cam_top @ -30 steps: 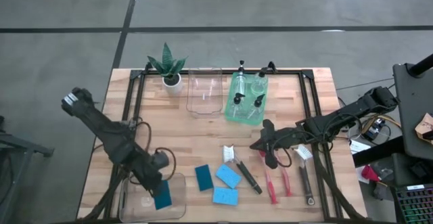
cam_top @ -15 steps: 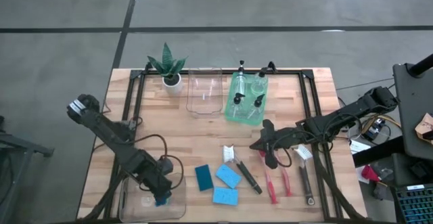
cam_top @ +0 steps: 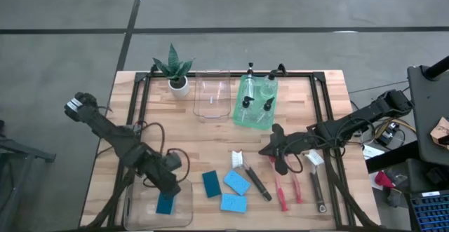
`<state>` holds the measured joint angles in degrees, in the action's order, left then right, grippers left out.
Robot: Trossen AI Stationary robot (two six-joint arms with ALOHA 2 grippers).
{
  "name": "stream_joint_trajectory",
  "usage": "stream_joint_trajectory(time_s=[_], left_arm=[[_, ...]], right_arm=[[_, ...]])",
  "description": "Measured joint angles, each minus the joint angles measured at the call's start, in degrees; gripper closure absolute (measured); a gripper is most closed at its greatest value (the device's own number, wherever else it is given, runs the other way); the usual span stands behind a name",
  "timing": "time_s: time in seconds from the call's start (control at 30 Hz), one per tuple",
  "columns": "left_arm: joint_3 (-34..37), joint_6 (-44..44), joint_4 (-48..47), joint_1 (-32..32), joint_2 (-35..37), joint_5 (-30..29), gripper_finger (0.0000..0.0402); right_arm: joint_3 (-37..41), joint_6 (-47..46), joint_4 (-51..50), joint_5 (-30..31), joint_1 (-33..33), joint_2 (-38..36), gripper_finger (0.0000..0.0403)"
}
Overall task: Pick & Place Kitchen Sink Supplies
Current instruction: Put the blue sponge into the bottom transparent bin
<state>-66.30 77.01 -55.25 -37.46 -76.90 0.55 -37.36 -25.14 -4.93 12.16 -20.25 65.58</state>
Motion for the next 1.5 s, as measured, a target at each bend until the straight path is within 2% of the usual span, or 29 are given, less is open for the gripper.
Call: stream_joint_trajectory(time_s=[0.13, 0.2, 0.43, 0.53, 0.73, 1.0, 1.3, 1.4, 1.5], left_arm=[[0.0, -8.6, 7.1, 3.0, 2.1, -8.5, 0.0177], [0.0, -14.2, 9.8, 5.1, 1.9, -10.5, 0.0177], [0.0, -30.3, 16.4, 13.2, -3.9, -10.9, 0.0177], [0.0, -34.6, 18.3, 15.4, -7.1, -7.9, 0.0177], [0.0, -37.1, 18.4, 16.7, -14.2, -4.8, 0.0177], [0.0, -39.8, 24.9, 16.9, -23.4, -4.1, 0.0177], [0.0, -39.4, 25.2, 17.1, -28.1, -1.4, 0.0179], [0.0, -39.5, 25.5, 17.1, -28.2, -0.7, 0.0197], [0.0, -39.5, 26.4, 17.1, -28.3, -0.2, 0.0242]], right_arm=[[0.0, 2.3, 0.9, 0.0, 0.0, 0.0, 0.0394], [0.0, 2.5, 1.3, 0.0, 0.0, 0.0, 0.0394], [0.1, 2.6, 1.2, 0.0, 0.0, 0.0, 0.0394], [0.1, 2.6, 1.2, 0.0, 0.0, 0.0, 0.0394], [0.7, 2.6, 1.1, -0.1, 0.0, 0.0, 0.0394], [1.1, 2.6, 1.2, -0.1, 0.0, 0.0, 0.0394], [1.1, 2.2, 1.5, 0.0, 0.0, 0.0, 0.0394], [1.1, 2.2, 1.7, -0.1, 0.0, 0.0, 0.0394], [1.2, 2.2, 2.0, -0.1, 0.0, 0.0, 0.0394]])
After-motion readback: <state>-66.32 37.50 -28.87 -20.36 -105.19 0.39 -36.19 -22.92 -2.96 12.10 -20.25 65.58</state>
